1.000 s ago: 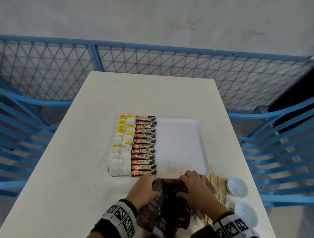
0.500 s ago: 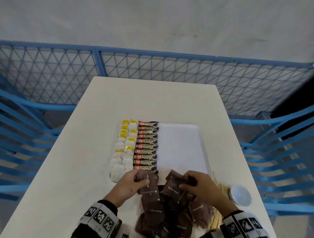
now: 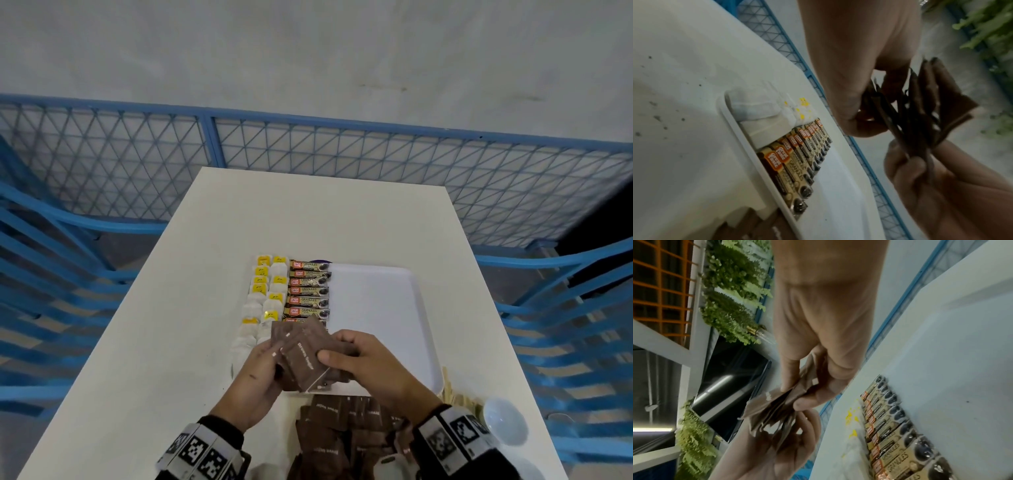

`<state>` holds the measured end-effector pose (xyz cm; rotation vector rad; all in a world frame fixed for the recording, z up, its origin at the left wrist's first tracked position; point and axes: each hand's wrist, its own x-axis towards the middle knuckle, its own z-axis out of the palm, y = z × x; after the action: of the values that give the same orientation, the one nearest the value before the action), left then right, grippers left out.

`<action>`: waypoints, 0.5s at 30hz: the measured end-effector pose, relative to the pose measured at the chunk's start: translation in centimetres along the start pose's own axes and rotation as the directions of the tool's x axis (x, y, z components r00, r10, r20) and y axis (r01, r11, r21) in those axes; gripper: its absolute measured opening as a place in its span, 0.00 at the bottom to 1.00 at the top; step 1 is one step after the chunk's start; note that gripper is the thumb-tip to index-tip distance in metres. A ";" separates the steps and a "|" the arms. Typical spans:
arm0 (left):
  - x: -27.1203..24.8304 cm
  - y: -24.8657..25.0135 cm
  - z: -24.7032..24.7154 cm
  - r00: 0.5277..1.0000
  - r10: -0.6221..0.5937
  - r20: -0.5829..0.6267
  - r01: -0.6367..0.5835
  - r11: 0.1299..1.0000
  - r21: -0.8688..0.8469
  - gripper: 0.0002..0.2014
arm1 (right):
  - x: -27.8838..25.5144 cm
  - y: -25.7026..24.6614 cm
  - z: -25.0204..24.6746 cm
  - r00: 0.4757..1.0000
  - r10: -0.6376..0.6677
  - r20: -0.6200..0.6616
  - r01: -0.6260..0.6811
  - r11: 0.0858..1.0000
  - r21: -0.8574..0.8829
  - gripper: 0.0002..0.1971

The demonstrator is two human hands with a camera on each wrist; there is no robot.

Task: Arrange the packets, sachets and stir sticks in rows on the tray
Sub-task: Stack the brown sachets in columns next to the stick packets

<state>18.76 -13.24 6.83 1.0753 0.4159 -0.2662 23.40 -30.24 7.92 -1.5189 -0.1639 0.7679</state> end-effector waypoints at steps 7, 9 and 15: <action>-0.1 1.9 -0.3 0.995 -0.091 0.045 0.101 0.921 -0.375 0.22 | 2.8 -0.1 1.9 0.995 -0.042 -0.087 0.034 0.995 -0.090 0.10; -0.2 2.2 -0.5 0.995 -0.078 0.064 0.097 0.913 -0.395 0.29 | 3.1 -0.2 2.3 0.995 -0.061 -0.076 0.049 0.988 -0.146 0.08; 0.3 2.2 -1.0 0.994 -0.051 0.102 0.073 0.972 -0.225 0.19 | 3.6 -0.1 3.0 0.973 -0.230 0.001 0.163 0.687 -0.708 0.13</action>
<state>19.77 -11.36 8.02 0.8212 0.3851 -0.3161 24.52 -25.83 6.95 -2.2197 -0.6066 0.4669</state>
